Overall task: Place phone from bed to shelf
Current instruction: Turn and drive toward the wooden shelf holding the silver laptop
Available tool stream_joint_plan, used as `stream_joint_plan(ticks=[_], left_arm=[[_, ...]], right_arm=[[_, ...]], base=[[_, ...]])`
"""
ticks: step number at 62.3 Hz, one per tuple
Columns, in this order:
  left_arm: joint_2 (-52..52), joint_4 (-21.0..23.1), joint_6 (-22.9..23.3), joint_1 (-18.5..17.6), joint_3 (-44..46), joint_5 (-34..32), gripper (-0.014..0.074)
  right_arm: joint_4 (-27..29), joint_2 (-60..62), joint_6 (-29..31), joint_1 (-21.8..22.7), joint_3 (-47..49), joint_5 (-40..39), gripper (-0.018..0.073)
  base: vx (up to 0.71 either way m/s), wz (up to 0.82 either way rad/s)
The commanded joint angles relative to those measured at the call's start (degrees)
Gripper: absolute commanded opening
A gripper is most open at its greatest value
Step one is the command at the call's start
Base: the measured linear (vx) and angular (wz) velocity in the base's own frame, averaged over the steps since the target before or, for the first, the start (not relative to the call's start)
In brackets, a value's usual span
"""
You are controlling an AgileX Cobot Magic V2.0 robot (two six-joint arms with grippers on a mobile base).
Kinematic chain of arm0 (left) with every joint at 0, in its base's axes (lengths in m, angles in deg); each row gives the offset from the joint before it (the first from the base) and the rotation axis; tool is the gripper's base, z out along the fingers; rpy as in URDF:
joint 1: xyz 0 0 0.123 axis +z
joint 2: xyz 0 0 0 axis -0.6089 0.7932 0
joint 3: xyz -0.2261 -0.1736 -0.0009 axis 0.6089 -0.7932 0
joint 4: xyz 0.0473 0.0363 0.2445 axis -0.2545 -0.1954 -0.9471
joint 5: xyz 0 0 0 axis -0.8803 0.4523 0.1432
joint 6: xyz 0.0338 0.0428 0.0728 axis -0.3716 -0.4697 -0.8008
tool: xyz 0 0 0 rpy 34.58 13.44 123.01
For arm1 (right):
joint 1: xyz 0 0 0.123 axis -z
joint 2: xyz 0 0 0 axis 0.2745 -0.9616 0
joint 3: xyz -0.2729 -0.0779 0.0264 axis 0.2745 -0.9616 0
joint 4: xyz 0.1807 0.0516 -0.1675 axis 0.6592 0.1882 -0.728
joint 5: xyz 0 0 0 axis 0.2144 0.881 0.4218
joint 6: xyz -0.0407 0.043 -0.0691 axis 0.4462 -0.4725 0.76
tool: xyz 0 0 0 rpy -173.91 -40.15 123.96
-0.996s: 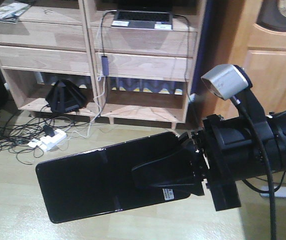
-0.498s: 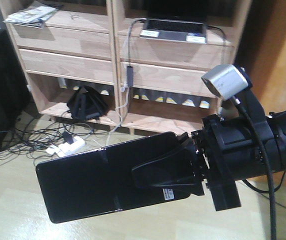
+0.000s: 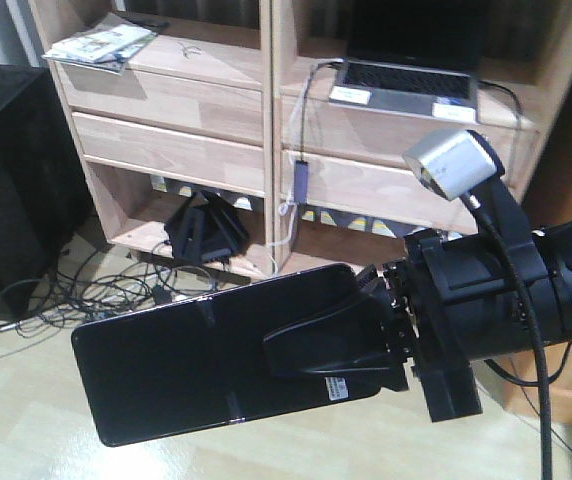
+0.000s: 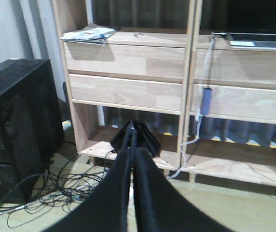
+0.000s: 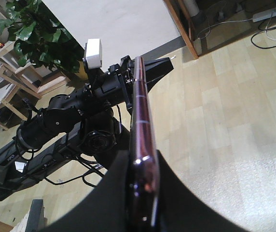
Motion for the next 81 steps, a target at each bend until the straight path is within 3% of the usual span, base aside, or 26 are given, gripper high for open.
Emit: stream_joint_plan(ticks=[1, 34, 81], left_arm=[[-0.3, 0.5, 0.2, -0.2, -0.1, -4.3, 0.0001], [-0.3, 0.5, 0.2, -0.2, -0.1, -4.3, 0.0001], [-0.3, 0.5, 0.2, -0.2, -0.1, -4.3, 0.0001]], right_arm=[[5.4, 1.6, 0.7, 0.1, 1.6, 4.3, -0.0001], [5.4, 1.6, 0.7, 0.1, 1.6, 4.3, -0.0001], [5.4, 1.6, 0.7, 0.1, 1.6, 4.3, -0.0001]], base=[[0.28, 0.13], [0.29, -0.01], [0.28, -0.25]])
